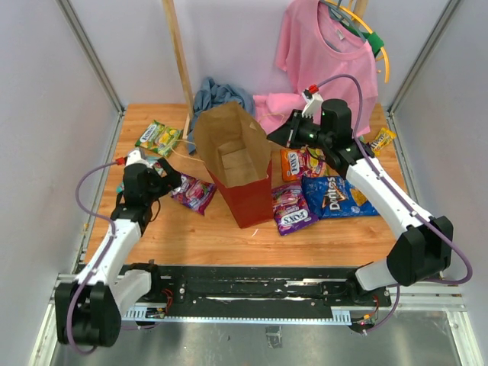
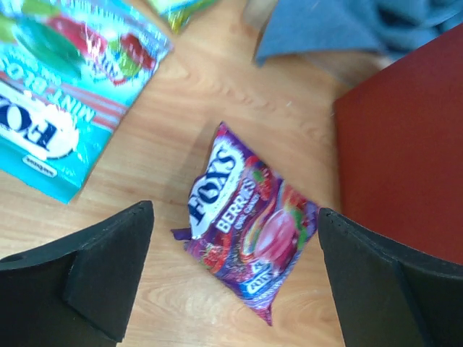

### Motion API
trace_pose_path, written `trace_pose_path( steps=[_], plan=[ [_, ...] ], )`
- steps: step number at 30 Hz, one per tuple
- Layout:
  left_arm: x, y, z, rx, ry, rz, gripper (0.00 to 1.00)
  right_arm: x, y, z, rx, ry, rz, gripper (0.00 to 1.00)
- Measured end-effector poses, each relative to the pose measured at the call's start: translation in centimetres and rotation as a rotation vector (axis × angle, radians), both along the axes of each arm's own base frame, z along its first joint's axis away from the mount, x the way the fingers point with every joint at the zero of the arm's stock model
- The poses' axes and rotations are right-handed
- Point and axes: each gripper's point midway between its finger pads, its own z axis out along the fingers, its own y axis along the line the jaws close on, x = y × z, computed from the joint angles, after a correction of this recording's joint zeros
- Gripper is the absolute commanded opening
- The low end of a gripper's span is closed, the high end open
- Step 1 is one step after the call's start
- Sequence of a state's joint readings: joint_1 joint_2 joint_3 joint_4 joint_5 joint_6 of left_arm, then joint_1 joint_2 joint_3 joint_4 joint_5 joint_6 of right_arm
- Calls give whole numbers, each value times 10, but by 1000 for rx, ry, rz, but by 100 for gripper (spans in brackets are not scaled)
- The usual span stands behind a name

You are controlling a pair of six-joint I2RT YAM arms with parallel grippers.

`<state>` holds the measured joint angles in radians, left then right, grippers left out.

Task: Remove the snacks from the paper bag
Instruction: Place the snack at the center of the board.

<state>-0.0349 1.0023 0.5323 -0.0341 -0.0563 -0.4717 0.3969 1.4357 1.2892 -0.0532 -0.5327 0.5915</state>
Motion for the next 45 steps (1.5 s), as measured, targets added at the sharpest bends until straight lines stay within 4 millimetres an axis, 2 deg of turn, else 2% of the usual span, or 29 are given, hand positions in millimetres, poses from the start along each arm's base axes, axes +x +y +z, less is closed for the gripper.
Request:
trace_pose_path(
  steps=[1, 2, 5, 6, 7, 8, 9, 11, 15, 17, 20, 26, 28, 34, 37, 45],
  plan=[
    [-1, 1, 11, 0, -35, 4, 87, 0, 0, 0, 1, -1, 0, 1],
    [-2, 0, 24, -4, -80, 4, 75, 0, 0, 0, 1, -2, 1, 1],
    [-2, -7, 52, -46, -190, -19, 32, 1, 1, -1, 1, 0, 2, 1],
    [-2, -10, 55, -61, -214, -34, 20, 1, 1, -1, 3, 1, 3, 1],
    [0, -14, 54, -72, -226, -53, 11, 2, 2, -2, 5, 3, 6, 1],
    [1, -17, 50, -93, -222, -59, 6, 2, 3, -3, 6, 6, 8, 1],
    [2, -21, 38, -105, -202, -77, 1, 3, 4, -4, 6, 8, 9, 1],
    [4, -27, 13, -138, -150, -91, 1, 3, 5, -6, 7, 15, 15, 1],
    [0, -35, -62, -187, 33, -96, 0, 3, 6, -7, 6, 18, 17, 1],
    [0, -37, -88, -212, 98, -83, 0, 3, 5, -7, 6, 17, 17, 1],
    [15, -40, -89, -246, 73, -84, 1, 3, 6, -7, 5, 16, 17, 1],
    [16, -32, -86, -235, 68, -34, 1, 3, 5, -8, 4, 15, 18, 1],
    [14, -24, -86, -215, 75, 7, 1, 3, 6, -7, 4, 16, 18, 1],
    [20, 10, -81, -144, 141, 212, 13, 3, 6, -8, 4, 16, 18, 1],
    [23, 20, -77, -110, 156, 263, 13, 2, 5, -8, 3, 17, 18, 1],
    [30, 42, -83, -26, 227, 276, 13, -2, 3, -7, -8, 9, 22, 1]
  ],
)
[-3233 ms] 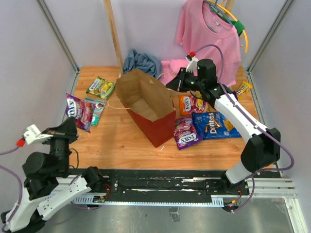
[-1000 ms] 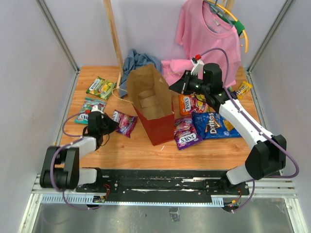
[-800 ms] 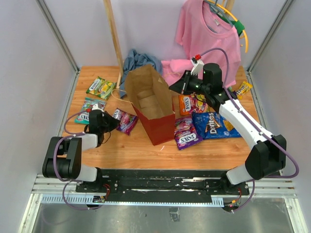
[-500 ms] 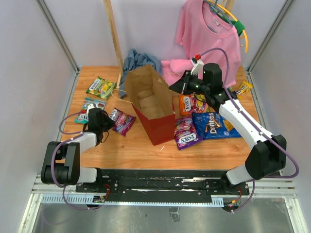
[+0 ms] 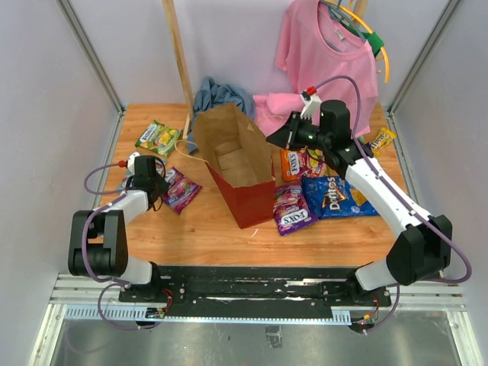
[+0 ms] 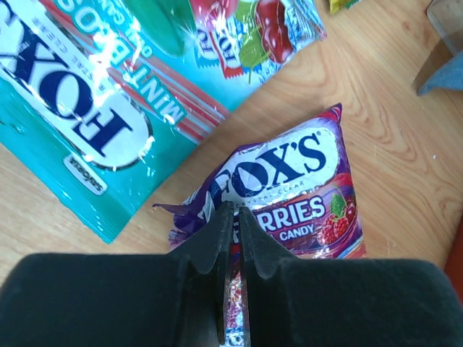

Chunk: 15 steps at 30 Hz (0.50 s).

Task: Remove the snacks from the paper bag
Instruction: Place the snack at the center of the board.

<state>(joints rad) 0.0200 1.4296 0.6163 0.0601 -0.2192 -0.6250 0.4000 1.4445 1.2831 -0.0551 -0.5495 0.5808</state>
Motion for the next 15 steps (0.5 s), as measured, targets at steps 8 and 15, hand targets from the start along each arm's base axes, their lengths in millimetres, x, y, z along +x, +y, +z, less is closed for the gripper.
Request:
trace_pose_path(
  steps=[8, 15],
  plan=[
    [-1, 14, 18, 37, -8, -20, 22, -5, -4, 3, -12, -8, -1, 1],
    [-2, 43, 54, 50, -116, 48, 30, -5, -5, 3, -20, -13, -4, 1]
  ],
)
